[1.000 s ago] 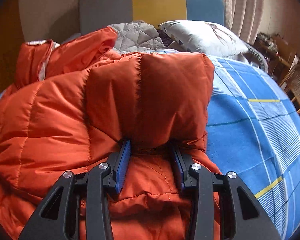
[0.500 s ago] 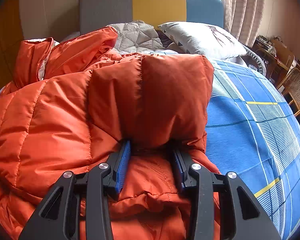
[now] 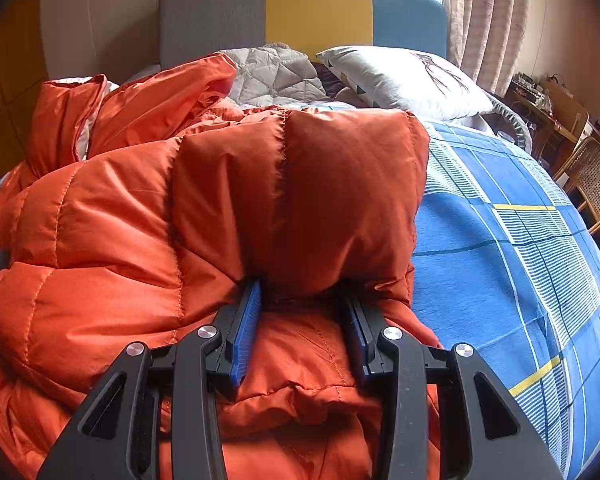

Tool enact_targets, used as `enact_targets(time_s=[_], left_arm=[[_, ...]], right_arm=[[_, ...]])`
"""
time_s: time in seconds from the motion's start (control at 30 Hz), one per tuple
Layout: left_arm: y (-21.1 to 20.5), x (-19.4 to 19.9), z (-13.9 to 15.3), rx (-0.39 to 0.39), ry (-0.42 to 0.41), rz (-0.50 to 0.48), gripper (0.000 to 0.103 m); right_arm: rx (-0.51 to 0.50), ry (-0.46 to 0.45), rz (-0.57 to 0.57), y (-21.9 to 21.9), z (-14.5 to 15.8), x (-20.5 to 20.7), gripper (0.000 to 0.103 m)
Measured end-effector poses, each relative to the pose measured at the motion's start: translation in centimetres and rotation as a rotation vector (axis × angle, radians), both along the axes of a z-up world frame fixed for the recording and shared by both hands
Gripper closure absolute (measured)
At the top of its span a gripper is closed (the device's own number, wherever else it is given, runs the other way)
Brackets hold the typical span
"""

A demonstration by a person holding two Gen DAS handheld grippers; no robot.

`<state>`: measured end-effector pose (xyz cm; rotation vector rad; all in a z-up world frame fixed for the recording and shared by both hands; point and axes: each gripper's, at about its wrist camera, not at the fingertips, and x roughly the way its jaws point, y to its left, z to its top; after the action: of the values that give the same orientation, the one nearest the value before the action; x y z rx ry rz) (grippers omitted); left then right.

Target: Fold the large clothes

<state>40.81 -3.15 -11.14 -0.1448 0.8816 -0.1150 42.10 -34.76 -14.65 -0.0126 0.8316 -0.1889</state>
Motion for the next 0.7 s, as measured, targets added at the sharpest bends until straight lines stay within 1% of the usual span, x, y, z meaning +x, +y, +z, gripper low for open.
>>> enact_targets(time_s=[0.1, 0.17, 0.2, 0.23, 0.27, 0.33, 0.47, 0.57, 0.63, 0.7], left_arm=[[0.0, -0.3, 0.4, 0.000, 0.001, 0.003, 0.042], [0.3, -1.0, 0.9, 0.007, 0.000, 0.023, 0.041], [0.5, -1.7, 1.5, 0.020, -0.009, 0.041, 0.038], [0.7, -2.2, 1.9, 0.023, -0.022, 0.052, 0.031], [1.1, -3.2, 2.6, 0.022, -0.042, 0.066, 0.026], [2.0, -4.8, 3.7, 0.011, -0.068, 0.087, 0.026], [4.7, -8.4, 5.2, -0.032, -0.092, 0.134, 0.026], [7.9, -10.9, 5.3, -0.098, -0.076, 0.192, 0.026], [10.4, -12.6, 5.2, -0.135, -0.065, 0.243, 0.026], [13.7, -14.9, 4.8, -0.178, -0.056, 0.315, 0.026]], right_arm=[[-0.010, 0.001, -0.001, 0.1, 0.0, 0.1, 0.063], [-0.016, 0.003, -0.002, 0.1, 0.0, 0.1, 0.063], [-0.018, 0.002, -0.002, 0.1, 0.0, 0.0, 0.063], [-0.017, 0.002, -0.002, 0.1, 0.0, 0.0, 0.063], [-0.016, 0.002, -0.002, 0.1, 0.0, 0.0, 0.063], [-0.013, 0.002, -0.002, 0.1, 0.1, -0.1, 0.063], [-0.017, 0.001, -0.004, 0.1, 0.1, -0.1, 0.063], [-0.029, 0.003, -0.005, 0.3, 0.1, -0.1, 0.063], [-0.033, 0.003, -0.006, 0.3, 0.1, -0.1, 0.063], [-0.038, 0.003, -0.007, 0.4, 0.2, -0.1, 0.063]])
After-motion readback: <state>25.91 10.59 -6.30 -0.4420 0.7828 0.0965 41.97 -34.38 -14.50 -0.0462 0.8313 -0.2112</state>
